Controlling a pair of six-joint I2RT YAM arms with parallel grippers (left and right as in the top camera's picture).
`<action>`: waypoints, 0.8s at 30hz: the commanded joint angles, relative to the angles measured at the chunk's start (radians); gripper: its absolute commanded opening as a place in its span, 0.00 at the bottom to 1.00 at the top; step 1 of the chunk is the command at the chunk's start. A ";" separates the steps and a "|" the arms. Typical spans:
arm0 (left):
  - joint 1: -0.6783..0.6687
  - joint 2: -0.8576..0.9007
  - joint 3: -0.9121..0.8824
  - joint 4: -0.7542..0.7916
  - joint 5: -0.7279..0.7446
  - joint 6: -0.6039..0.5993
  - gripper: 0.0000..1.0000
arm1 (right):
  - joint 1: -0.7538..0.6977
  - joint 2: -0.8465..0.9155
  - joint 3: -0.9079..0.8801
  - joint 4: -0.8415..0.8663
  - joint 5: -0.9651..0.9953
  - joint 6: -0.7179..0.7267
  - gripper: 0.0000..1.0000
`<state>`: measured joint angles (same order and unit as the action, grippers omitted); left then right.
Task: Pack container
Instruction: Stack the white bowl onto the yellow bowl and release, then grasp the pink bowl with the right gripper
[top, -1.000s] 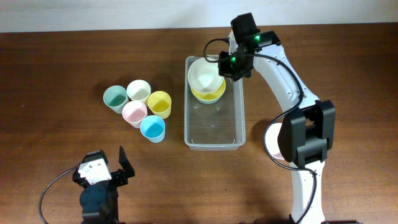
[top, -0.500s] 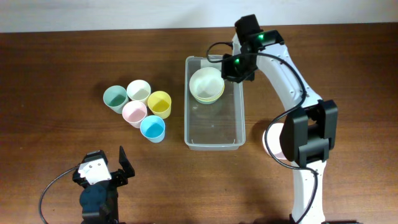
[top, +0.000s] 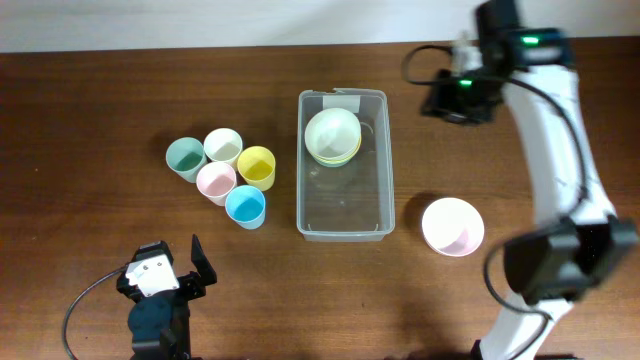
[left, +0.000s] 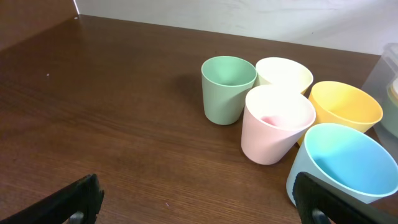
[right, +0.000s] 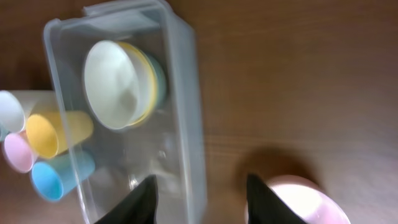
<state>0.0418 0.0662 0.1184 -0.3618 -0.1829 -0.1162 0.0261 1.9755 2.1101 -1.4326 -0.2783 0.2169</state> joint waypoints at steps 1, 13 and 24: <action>0.000 -0.008 -0.008 0.002 0.011 -0.002 1.00 | -0.021 -0.043 0.003 -0.113 0.153 -0.018 0.48; 0.000 -0.008 -0.008 0.002 0.011 -0.002 1.00 | -0.117 -0.042 -0.262 -0.196 0.156 0.000 0.49; 0.000 -0.008 -0.008 0.002 0.011 -0.002 1.00 | -0.204 -0.047 -0.636 0.022 0.156 0.043 0.53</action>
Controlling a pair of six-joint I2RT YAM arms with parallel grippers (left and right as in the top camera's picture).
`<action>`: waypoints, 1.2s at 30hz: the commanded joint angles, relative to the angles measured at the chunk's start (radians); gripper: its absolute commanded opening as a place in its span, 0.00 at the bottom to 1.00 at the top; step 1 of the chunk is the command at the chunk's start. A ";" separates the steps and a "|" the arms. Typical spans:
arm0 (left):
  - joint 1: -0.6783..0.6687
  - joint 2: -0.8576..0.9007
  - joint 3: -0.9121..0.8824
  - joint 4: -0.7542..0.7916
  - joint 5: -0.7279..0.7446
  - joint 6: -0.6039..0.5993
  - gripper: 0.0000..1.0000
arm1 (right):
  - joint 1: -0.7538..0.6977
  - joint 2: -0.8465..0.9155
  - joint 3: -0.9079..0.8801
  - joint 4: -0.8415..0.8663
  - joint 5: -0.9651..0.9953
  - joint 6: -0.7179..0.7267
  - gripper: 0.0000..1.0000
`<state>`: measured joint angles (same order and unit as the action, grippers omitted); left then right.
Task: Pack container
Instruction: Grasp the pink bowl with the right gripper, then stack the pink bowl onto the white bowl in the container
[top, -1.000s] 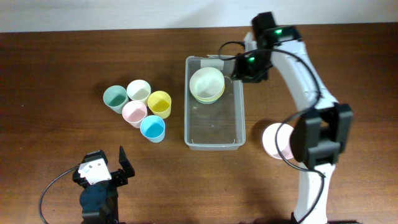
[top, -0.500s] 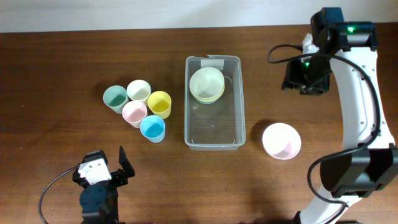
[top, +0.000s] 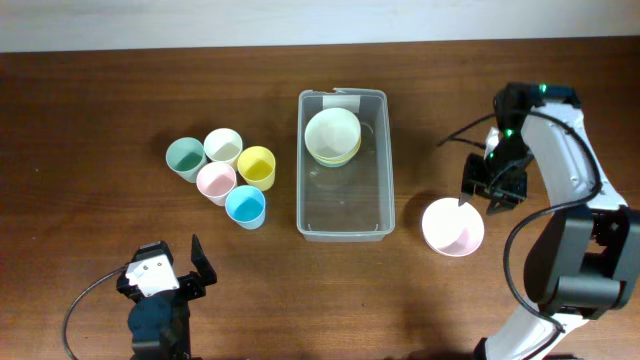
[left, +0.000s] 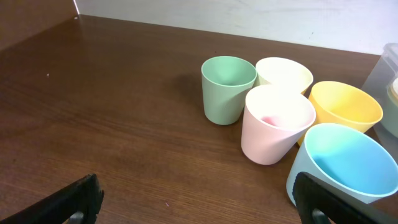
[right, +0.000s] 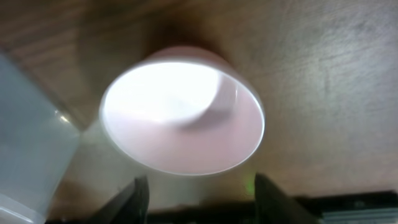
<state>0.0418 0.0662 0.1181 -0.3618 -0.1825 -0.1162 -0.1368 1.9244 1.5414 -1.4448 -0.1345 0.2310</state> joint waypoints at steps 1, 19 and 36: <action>0.000 -0.008 -0.007 0.003 0.010 -0.002 1.00 | -0.053 0.004 -0.089 0.053 0.015 0.038 0.53; 0.000 -0.008 -0.007 0.002 0.010 -0.002 1.00 | -0.151 -0.016 -0.364 0.392 -0.181 0.035 0.04; 0.000 -0.008 -0.007 0.002 0.010 -0.002 1.00 | 0.003 -0.252 0.068 0.399 -0.546 -0.017 0.04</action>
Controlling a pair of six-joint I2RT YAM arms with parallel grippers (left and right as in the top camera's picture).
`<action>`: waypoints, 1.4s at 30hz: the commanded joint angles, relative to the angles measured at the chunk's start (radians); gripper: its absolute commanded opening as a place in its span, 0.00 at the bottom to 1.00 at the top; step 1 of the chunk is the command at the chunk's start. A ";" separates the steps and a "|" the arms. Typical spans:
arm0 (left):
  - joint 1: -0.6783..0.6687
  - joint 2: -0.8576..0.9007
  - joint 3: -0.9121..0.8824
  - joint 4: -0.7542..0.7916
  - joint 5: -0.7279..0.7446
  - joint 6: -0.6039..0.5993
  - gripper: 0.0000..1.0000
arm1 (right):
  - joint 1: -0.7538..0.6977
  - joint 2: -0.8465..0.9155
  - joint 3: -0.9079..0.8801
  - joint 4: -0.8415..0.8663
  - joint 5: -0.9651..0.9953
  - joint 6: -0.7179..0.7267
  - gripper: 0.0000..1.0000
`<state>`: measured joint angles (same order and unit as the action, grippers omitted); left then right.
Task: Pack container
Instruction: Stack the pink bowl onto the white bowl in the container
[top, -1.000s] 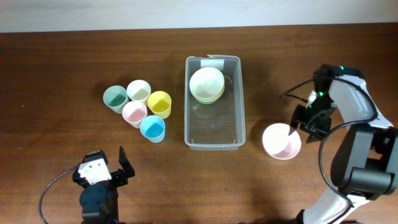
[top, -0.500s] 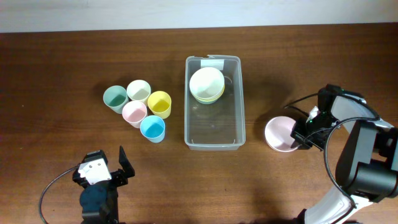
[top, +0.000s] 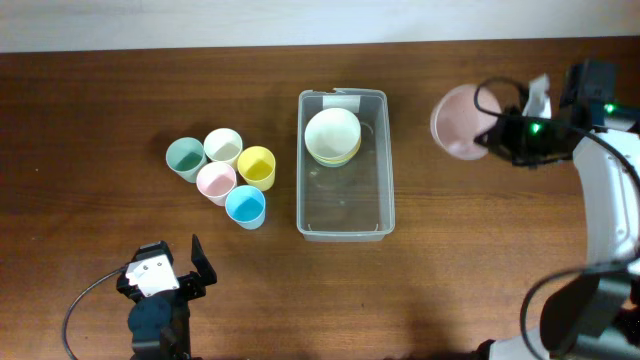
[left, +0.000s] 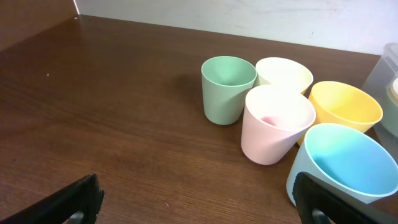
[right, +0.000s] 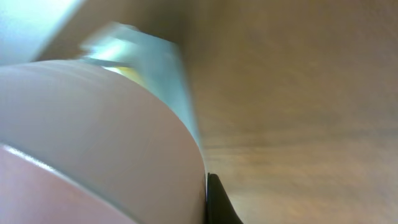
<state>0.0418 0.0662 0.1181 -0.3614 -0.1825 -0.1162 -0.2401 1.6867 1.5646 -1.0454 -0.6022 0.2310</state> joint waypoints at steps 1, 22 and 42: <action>0.000 -0.008 -0.007 0.002 0.010 -0.002 1.00 | 0.152 -0.012 0.045 0.018 -0.068 -0.016 0.04; 0.000 -0.008 -0.007 0.002 0.010 -0.002 1.00 | 0.534 0.347 0.045 0.598 0.248 0.040 0.39; 0.000 -0.008 -0.007 0.002 0.010 -0.002 1.00 | 0.548 0.434 0.064 0.673 0.220 0.077 0.29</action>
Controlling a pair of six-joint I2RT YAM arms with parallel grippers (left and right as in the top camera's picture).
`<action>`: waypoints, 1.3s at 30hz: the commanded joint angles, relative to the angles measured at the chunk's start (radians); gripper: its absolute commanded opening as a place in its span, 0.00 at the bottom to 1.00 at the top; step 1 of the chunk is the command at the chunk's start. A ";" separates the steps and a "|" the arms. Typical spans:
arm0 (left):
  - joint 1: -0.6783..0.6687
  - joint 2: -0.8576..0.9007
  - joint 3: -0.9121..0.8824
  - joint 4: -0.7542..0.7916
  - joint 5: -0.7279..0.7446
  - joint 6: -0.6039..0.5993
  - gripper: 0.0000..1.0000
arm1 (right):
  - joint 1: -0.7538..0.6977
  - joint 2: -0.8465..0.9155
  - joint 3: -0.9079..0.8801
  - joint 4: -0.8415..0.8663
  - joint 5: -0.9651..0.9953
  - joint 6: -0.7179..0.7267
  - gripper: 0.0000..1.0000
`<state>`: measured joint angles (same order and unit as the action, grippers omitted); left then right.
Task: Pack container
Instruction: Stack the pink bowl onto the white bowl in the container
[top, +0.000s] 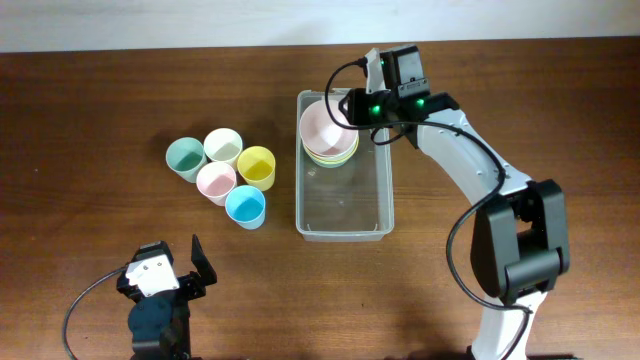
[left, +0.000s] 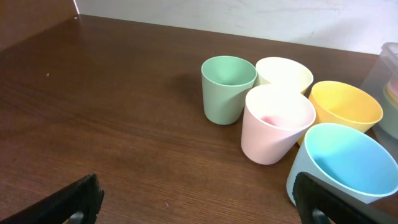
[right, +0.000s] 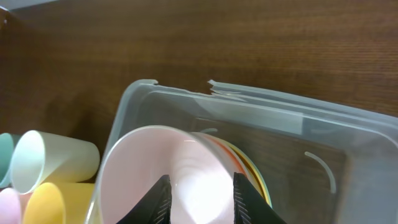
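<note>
A clear plastic container (top: 345, 234) lies mid-table. At its far end a pink bowl (top: 322, 126) sits on top of a stack of cream, yellow and green bowls (right: 249, 167). My right gripper (top: 352, 112) hovers over that bowl's right side; in the right wrist view the right gripper (right: 200, 186) is open, its fingers apart above the pink bowl (right: 186, 174). Five cups stand left of the container: green (top: 184, 157), white (top: 223, 146), yellow (top: 256, 166), pink (top: 215, 181), blue (top: 245, 206). My left gripper (top: 165, 264) rests open near the front edge, empty.
The near two thirds of the container floor (top: 345, 195) hold nothing. The cups crowd close to the container's left wall. In the left wrist view the blue cup (left: 345, 162) is nearest to the left fingers (left: 314, 199).
My right gripper held the pink bowl in the air right of the container. The bowl now sits on the bowl stack inside, and the gripper is open above it. The left arm is unchanged.
The right gripper was open by the container's far right corner, with the pink bowl on the table at the right. Then it was open just over that bowl. Then it held the bowl aloft. Now the bowl tops the stack in the container.
</note>
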<state>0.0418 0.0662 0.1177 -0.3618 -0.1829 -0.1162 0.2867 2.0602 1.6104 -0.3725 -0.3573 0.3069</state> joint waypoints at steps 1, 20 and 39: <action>0.000 -0.008 -0.007 0.002 0.011 -0.002 1.00 | 0.023 0.071 0.018 -0.005 -0.028 0.001 0.29; 0.000 -0.008 -0.007 0.002 0.011 -0.002 1.00 | 0.088 -0.044 0.185 -0.191 -0.087 -0.090 0.24; 0.000 -0.008 -0.007 0.002 0.011 -0.002 1.00 | 0.148 0.102 0.206 -0.208 0.001 -0.095 0.24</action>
<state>0.0418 0.0662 0.1177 -0.3618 -0.1829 -0.1162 0.4580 2.1876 1.8103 -0.5922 -0.3519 0.2268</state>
